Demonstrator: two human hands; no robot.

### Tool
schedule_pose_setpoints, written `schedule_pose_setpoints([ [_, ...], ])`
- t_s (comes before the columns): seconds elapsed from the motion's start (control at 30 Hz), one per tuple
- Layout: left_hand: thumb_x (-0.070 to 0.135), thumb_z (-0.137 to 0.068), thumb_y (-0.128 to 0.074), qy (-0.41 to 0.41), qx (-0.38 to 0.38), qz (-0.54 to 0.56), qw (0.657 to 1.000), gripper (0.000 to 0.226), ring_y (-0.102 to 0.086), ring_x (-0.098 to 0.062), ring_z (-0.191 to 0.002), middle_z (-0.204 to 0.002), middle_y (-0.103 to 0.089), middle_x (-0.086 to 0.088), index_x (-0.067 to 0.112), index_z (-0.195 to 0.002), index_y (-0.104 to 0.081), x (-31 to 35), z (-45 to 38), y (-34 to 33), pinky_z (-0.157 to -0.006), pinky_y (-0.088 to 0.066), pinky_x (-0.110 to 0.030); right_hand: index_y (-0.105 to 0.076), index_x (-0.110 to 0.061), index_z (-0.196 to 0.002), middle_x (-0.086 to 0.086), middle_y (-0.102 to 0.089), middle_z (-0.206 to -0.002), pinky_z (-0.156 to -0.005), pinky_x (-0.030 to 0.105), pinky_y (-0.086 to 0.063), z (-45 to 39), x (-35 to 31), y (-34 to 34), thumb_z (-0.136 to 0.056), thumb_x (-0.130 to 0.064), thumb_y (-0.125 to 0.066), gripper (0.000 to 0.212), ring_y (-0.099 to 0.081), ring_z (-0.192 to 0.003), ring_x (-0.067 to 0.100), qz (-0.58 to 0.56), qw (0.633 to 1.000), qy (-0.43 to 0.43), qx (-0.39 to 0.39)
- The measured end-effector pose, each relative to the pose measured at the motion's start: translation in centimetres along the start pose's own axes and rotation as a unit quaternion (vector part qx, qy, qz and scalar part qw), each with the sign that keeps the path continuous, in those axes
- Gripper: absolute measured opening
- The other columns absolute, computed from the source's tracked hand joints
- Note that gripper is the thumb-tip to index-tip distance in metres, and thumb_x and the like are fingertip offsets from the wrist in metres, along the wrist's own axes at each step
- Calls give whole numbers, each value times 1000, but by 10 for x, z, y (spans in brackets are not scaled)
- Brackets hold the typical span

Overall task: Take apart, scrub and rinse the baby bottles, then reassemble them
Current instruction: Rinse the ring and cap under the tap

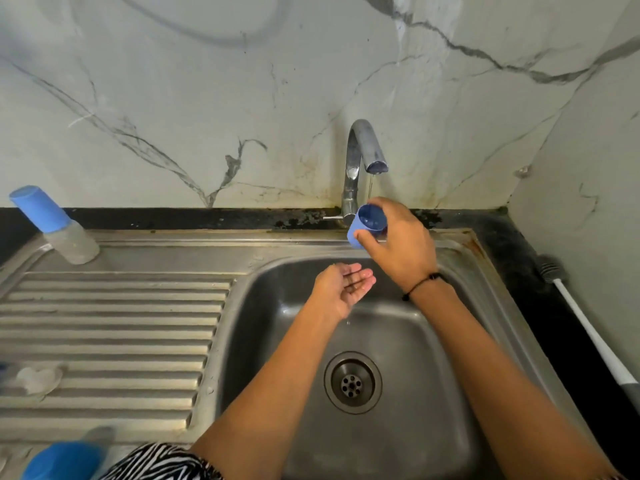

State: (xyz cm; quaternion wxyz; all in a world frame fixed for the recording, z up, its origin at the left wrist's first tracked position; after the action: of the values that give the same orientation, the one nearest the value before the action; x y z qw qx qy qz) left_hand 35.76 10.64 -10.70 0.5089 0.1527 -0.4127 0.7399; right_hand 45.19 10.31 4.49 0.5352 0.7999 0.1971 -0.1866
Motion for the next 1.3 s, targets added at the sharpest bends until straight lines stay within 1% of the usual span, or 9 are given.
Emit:
schedule_pose_setpoints([
  [0.1,3,-98,-33,10,4,1,1000,27,-60,-31,-75,-81,-61,-22,-5,-84,-54,-5,0,-2,-82,-51,-39,-58,-14,-115,8,-62,-110,-76,34,-49,2,8,-13,-80,-27,-66,38,-59,-99,28,47,995,-28,-83],
  [0.23,3,-99,-33,20,-5,13,1000,26,-61,-29,-75,-82,-63,-21,-5,-87,-55,-1,-3,-10,-85,-49,-37,-56,-15,-120,5,-61,-114,-76,32,-48,-1,-8,14,-80,-28,-67,43,-57,-99,24,-6,999,20,33],
  [0.33,1,-97,-34,25,-16,18,999,26,-61,-27,-74,-64,-67,-17,-3,-82,-56,-3,0,-17,-84,-49,-39,-58,-16,-118,7,-63,-110,-78,34,-50,-3,2,-8,-80,-29,-67,41,-60,-99,27,36,995,-16,-88],
  [0.47,1,-97,-34,24,-27,29,999,29,-59,-25,-71,-51,-64,-13,-1,-76,-54,1,2,-25,-83,-48,-38,-58,-15,-120,7,-63,-114,-81,37,-51,1,-8,15,-80,-27,-68,44,-60,-98,24,-25,999,15,35],
  [0.53,3,-97,-35,23,-31,31,999,30,-61,-22,-68,-50,-64,-11,0,-73,-54,-1,3,-27,-83,-48,-37,-60,-14,-118,4,-65,-111,-83,33,-51,1,0,3,-79,-24,-70,42,-61,-95,20,-78,996,-39,-10],
  [0.67,2,-97,-34,23,-41,29,998,31,-65,-23,-59,-54,-65,-12,0,-75,-56,0,5,-26,-71,-54,-32,-63,0,-108,9,-64,-75,-49,22,-50,11,21,-15,-90,-21,-61,28,-58,-51,10,-425,879,-215,-13],
  [0.9,18,-99,-44,11,-35,31,999,25,-58,-8,-48,-66,-62,-3,11,-80,-59,-6,2,-30,-46,-52,-21,-60,4,-92,18,-69,-69,-43,17,-49,33,8,-58,-99,-44,-35,54,-60,-46,14,-704,586,-392,-93],
  [1.07,22,-98,-47,17,-21,27,999,25,-58,-10,-45,-66,-64,-4,12,-79,-60,-8,3,-30,-40,-48,-18,-58,7,-90,19,-68,-66,-43,17,-50,36,14,-67,-99,-44,-35,57,-62,-44,16,-738,524,-420,-71],
  [1.3,23,-101,-37,61,-30,-19,998,40,-26,-2,-25,-35,-34,7,18,-61,-38,-17,7,-28,-30,-16,-11,-56,5,-95,20,-64,-84,-46,20,-53,31,20,-66,-97,-43,-44,49,-66,-52,19,-718,545,-428,-62],
])
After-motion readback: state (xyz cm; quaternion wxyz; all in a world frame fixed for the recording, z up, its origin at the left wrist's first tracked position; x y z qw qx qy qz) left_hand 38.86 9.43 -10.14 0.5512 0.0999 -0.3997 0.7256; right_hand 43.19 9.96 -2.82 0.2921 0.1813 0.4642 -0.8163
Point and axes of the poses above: each hand's wrist, its own z-axis away from the middle knuckle, its own y-axis out of the back of the hand, x = y × z, the point moved 9 cm from there along -z, towards the middle knuckle
